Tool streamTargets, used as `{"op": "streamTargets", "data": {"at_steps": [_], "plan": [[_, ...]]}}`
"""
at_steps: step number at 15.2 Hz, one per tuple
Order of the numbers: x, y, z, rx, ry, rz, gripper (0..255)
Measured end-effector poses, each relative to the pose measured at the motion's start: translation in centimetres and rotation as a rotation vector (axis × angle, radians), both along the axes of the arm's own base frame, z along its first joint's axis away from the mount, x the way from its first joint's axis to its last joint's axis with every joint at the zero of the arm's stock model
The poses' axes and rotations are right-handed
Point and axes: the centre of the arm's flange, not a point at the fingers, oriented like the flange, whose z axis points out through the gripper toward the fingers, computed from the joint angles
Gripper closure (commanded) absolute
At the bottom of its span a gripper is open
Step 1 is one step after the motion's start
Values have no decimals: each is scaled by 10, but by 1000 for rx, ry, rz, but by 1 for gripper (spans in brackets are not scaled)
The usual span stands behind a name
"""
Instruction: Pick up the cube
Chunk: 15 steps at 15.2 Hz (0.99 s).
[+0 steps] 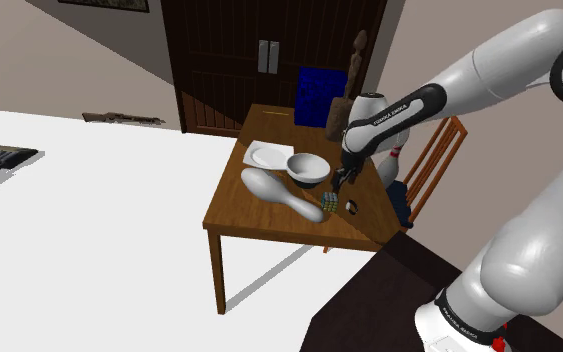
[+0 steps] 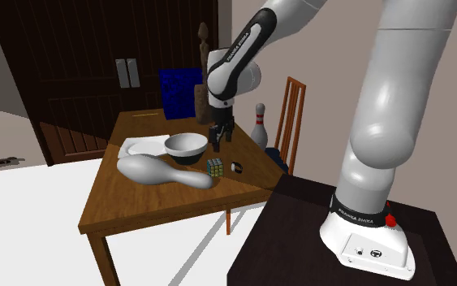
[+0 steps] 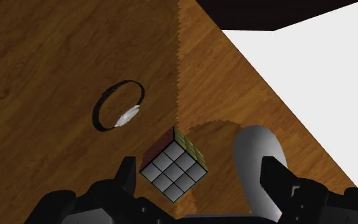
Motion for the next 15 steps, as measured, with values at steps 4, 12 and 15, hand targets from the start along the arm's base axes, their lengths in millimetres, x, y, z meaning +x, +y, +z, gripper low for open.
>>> {"op": "streamTargets", "data": {"at_steps": [4, 12, 15], "plan": [[23, -12, -42, 2, -8, 0, 0], [33, -15, -87, 2, -11, 0, 0], [33, -17, -90, 1, -13, -1, 255]]}}
